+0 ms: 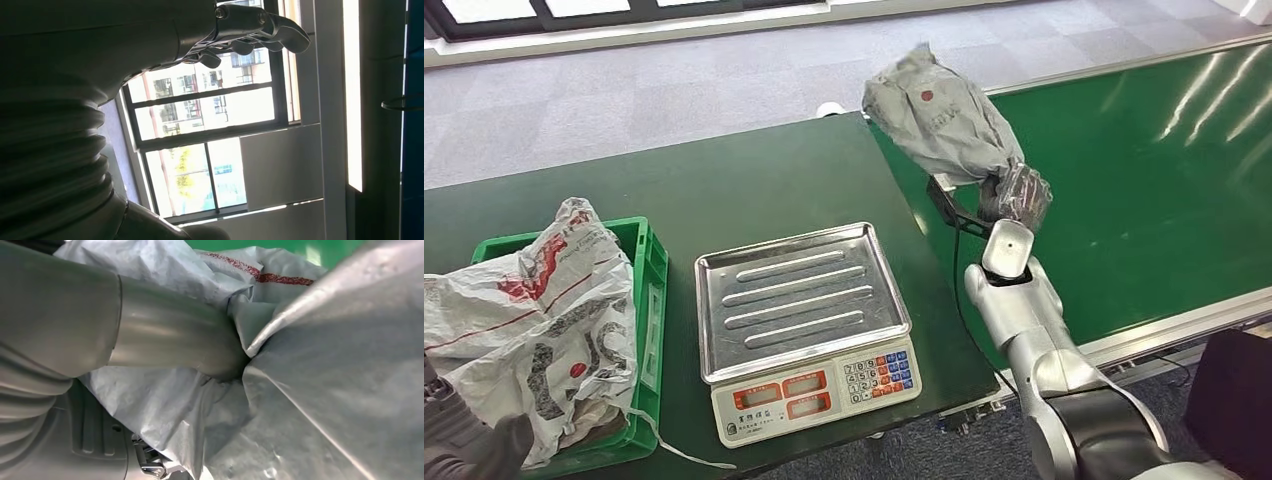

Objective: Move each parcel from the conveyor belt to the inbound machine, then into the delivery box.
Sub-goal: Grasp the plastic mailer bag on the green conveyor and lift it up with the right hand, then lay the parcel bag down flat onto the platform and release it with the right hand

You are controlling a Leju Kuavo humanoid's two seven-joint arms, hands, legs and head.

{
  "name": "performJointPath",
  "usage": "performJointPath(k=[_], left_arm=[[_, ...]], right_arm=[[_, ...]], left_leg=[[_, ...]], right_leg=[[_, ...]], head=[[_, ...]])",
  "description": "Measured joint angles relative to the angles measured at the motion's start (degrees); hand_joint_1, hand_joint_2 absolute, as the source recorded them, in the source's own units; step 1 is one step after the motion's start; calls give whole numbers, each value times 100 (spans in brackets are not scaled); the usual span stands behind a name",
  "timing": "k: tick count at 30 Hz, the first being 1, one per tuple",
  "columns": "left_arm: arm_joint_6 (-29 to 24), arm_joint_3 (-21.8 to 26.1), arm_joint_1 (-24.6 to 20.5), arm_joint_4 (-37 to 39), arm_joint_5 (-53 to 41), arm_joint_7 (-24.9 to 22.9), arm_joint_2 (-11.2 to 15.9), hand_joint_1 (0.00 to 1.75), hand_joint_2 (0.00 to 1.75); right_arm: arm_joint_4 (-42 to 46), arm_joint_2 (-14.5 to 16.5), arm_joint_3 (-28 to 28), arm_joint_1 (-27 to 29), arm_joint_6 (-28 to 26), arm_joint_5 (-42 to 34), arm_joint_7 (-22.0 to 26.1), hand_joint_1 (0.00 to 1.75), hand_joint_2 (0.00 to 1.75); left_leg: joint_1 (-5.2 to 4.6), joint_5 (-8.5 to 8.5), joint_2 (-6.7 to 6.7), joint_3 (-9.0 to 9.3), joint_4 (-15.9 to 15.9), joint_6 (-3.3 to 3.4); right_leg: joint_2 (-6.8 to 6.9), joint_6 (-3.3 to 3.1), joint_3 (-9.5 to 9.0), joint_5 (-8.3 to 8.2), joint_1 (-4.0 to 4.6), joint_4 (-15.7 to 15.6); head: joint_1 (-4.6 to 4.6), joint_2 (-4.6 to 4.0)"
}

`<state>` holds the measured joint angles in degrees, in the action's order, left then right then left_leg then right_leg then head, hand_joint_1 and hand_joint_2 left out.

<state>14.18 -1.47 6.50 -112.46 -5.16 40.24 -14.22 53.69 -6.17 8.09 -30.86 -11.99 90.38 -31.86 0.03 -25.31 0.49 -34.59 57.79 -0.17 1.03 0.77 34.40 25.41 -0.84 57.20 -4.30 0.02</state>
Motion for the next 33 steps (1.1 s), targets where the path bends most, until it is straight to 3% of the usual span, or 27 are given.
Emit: performJointPath(k=[4,10,29,31,33], left_arm=[[34,13,1,3,55,0,2,0,175],[67,48,6,3,96,0,2,0,175],[73,52,6,3,99,0,3,0,175],[74,54,6,3,90,0,2,0,175],[72,55,4,3,79,0,3,0,175]], right_arm=[[1396,175,-233,422,18,4,-83,175,175],[2315,270,-359,747,10,2,-92,175,175],[2777,327,-392,894,-26,-3,-65,175,175],[2794,342,-393,896,-38,-14,115,175,175],[2834,425,-410,892,162,-51,626,175,175]], left_leg=[[1,-4,-3,-2,0,-1],[-2,-7,-2,-2,0,0],[-2,-7,-2,-1,0,-1],[-2,-7,-2,-2,0,-1],[-1,-9,3,-1,0,-3]], right_leg=[[2,0,0,6,1,0],[1,3,-1,8,-3,-2],[-1,2,0,8,-2,-2],[0,2,-1,8,-2,-1],[-5,2,-2,8,-1,-1]], head=[[0,0],[-1,-1],[-1,0],[-1,0],[-1,0]])
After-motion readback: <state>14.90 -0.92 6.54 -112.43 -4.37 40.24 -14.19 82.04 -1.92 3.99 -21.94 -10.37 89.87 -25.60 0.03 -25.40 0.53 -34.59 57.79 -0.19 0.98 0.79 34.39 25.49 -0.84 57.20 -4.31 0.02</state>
